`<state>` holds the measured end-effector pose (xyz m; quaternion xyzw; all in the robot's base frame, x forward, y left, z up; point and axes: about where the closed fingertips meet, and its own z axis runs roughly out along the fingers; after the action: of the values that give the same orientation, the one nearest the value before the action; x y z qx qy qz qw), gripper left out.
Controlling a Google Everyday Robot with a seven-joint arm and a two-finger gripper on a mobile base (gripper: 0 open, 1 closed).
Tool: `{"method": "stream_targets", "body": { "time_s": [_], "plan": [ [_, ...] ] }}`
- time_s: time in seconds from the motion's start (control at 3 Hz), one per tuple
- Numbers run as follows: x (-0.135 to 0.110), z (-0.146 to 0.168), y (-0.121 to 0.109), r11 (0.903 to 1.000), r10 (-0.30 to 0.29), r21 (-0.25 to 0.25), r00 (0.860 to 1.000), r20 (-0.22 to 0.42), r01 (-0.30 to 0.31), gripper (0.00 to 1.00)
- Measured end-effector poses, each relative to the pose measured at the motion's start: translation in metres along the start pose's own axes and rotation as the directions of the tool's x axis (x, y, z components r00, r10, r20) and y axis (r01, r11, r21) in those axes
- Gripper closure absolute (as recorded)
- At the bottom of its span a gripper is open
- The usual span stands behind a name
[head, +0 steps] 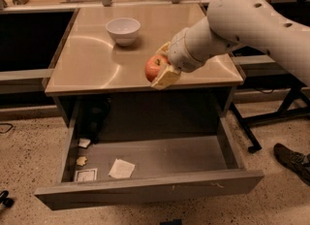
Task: Pick apple from top drawer and place on counter
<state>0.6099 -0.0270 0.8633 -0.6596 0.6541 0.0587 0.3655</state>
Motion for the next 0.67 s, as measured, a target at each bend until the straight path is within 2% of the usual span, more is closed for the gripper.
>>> {"method": "stream_targets", "body": {
  "time_s": [0.33,0.67],
  "plan": [
    [0.002,0.016,-0.023,0.9997,0.025,-0.007,1.0,0.018,-0.024,1.0],
    [0.012,0.033,-0.037,0.9963,0.079,-0.035,0.997,0.021,-0.079,1.0]
  ]
}}
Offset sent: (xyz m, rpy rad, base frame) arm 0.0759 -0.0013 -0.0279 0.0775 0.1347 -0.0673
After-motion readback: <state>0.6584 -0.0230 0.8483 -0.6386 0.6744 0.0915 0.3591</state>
